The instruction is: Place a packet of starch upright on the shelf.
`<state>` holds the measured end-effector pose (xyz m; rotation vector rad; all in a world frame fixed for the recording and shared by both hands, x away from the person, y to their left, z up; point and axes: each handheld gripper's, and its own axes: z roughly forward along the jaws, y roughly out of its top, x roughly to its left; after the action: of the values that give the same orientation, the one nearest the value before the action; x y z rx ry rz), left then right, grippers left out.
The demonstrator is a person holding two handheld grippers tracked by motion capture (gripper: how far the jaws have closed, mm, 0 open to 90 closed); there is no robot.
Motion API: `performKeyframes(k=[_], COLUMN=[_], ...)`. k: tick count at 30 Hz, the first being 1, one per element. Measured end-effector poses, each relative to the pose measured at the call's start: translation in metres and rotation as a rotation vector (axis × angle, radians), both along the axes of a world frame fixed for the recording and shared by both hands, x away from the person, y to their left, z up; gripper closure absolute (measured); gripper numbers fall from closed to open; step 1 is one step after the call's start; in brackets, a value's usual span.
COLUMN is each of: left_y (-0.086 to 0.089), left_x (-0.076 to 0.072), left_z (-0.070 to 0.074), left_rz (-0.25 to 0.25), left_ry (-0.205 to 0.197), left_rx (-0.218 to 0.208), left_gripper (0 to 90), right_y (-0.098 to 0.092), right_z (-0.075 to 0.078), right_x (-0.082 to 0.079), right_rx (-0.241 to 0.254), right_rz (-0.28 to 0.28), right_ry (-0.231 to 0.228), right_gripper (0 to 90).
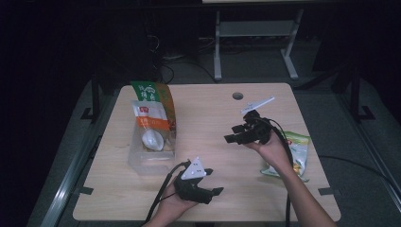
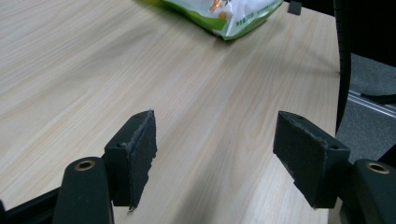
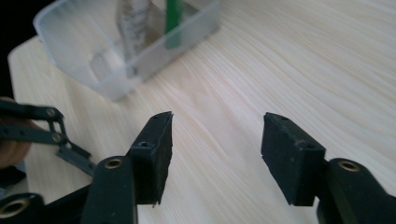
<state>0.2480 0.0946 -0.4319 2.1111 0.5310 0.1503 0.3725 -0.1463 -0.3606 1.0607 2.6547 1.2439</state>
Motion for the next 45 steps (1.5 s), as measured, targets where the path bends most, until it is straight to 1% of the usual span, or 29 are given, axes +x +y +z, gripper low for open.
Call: performKeyframes(k=[3,5,6,8,11,14,17,19,20,23,25,27,28,30,34,36,41,45], left_y=[-0.007,-0.012,-0.015,-0.02,-0.029,-0.037,-0.047,-0.052,-0.055,-0.063,-0.068,-0.074,-0.077,-0.084,-0.096,-0.102,-0.116,-0.121], left_x=[0.001,0.002,0.004,0.005,0.008,0.011,0.014,0.015,0.016,0.019,0.021,0.022,0.023,0.025,0.03,0.031,0.032,0.033], left_z=[0.001,0.002,0.002,0.001,0.0,-0.001,-0.001,-0.002,-0.002,-0.003,-0.004,-0.004,-0.004,-0.004,-0.003,-0.002,0.001,0.003], left_rz=[-0.004,-0.008,-0.017,-0.02,-0.026,-0.029,-0.032,-0.029,-0.032,-0.039,-0.043,-0.049,-0.053,-0.061,-0.076,-0.076,-0.095,-0.1], left_ry=[0.008,0.01,0.006,0.012,0.016,0.018,0.018,0.024,0.025,0.025,0.022,0.022,0.023,0.027,0.029,0.03,0.023,0.023], left_rx=[-0.008,-0.004,-0.005,-0.005,-0.006,-0.008,-0.009,-0.015,-0.015,-0.01,-0.015,-0.013,-0.009,-0.014,-0.004,-0.009,0.003,0.008], left_gripper=[29.7,29.9,29.9,30.0,30.0,30.2,30.3,30.3,30.3,30.4,30.6,30.7,30.7,31.1,31.9,32.2,32.3,32.3], right_y=[-0.017,-0.03,-0.035,-0.047,-0.064,-0.079,-0.096,-0.106,-0.111,-0.128,-0.14,-0.149,-0.152,-0.161,-0.177,-0.182,-0.195,-0.204], right_z=[0.0,-0.001,-0.003,-0.006,-0.01,-0.013,-0.019,-0.022,-0.024,-0.03,-0.036,-0.041,-0.042,-0.047,-0.056,-0.058,-0.065,-0.071], right_x=[-0.004,-0.009,-0.009,-0.012,-0.018,-0.021,-0.025,-0.028,-0.029,-0.031,-0.033,-0.034,-0.034,-0.035,-0.036,-0.037,-0.038,-0.037], right_rx=[-0.011,-0.022,-0.023,-0.014,-0.021,-0.038,-0.053,-0.066,-0.065,-0.062,-0.065,-0.083,-0.084,-0.1,-0.118,-0.121,-0.135,-0.146], right_rz=[-0.03,-0.063,-0.066,-0.099,-0.129,-0.162,-0.191,-0.224,-0.24,-0.285,-0.316,-0.335,-0.346,-0.362,-0.401,-0.418,-0.471,-0.501], right_ry=[-0.005,0.007,-0.003,0.012,0.012,0.023,0.029,0.026,0.021,0.027,0.045,0.049,0.059,0.061,0.081,0.091,0.105,0.11], right_gripper=[40.6,39.1,38.3,37.2,36.7,35.6,34.4,34.0,34.0,33.9,33.9,33.9,33.8,33.6,32.8,32.4,31.8,31.8])
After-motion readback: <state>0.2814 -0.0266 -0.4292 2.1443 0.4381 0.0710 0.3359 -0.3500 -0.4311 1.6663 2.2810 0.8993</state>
